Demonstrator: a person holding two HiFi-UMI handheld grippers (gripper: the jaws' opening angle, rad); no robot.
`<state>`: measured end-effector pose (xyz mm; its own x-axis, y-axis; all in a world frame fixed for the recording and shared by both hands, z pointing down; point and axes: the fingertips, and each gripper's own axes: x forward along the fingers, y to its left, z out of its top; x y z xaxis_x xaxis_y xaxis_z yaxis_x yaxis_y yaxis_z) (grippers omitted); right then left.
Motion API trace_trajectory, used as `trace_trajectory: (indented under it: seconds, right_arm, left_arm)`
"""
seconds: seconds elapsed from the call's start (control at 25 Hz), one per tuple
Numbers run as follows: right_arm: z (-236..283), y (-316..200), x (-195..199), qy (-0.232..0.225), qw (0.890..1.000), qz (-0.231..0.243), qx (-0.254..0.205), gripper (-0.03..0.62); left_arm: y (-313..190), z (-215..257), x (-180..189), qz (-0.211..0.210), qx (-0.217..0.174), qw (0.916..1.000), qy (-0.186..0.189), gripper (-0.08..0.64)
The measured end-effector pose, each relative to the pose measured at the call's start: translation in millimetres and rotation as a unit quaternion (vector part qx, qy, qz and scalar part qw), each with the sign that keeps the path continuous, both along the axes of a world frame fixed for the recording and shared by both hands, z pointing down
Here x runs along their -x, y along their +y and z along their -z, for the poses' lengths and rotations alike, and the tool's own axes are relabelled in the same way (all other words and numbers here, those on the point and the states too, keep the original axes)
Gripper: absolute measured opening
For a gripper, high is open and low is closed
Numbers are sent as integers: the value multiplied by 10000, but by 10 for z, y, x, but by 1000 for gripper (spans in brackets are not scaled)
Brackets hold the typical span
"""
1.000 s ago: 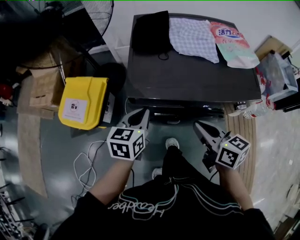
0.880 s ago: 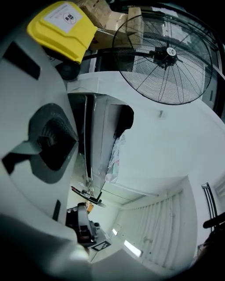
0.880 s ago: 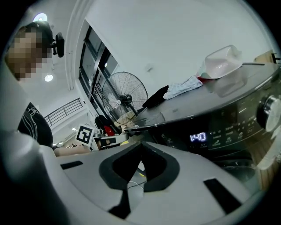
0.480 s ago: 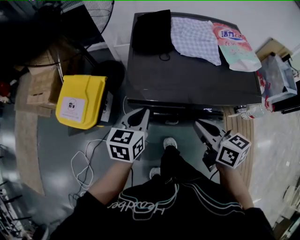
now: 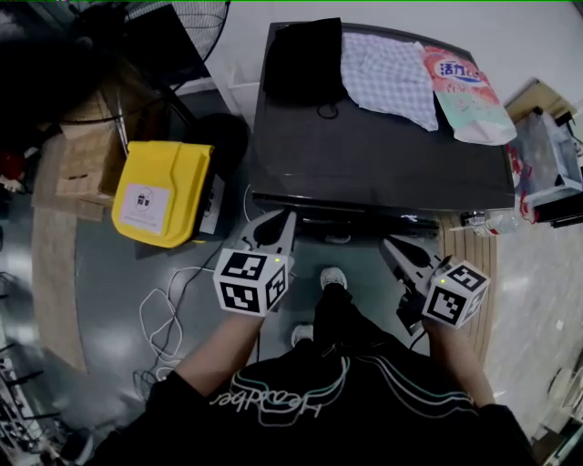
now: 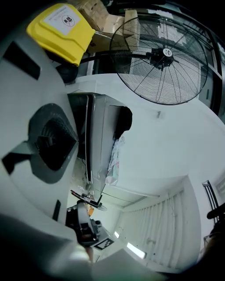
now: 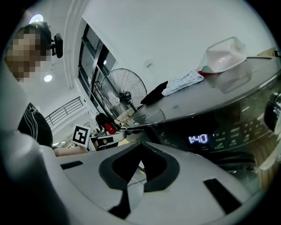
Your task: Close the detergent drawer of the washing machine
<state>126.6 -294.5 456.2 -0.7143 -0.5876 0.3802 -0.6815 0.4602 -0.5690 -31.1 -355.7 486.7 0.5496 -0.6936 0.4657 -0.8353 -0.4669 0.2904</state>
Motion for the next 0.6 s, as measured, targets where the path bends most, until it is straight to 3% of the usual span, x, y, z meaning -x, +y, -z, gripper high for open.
trace_trajectory:
  seconds: [0.24, 0.36, 0.6]
  right_arm:
    - [-25, -77, 6, -24, 10000, 35, 32, 26]
    - [-57, -108, -18, -11, 10000, 57, 61, 28]
    - [3, -168, 35, -1, 9999, 170, 10, 26]
  left_arm:
    - [-152, -16, 4, 22, -74, 9998, -170, 21]
    - [-146, -27, -4, 39, 53, 10000, -10, 21]
    - [-158, -19, -6, 121, 43, 9999, -35, 21]
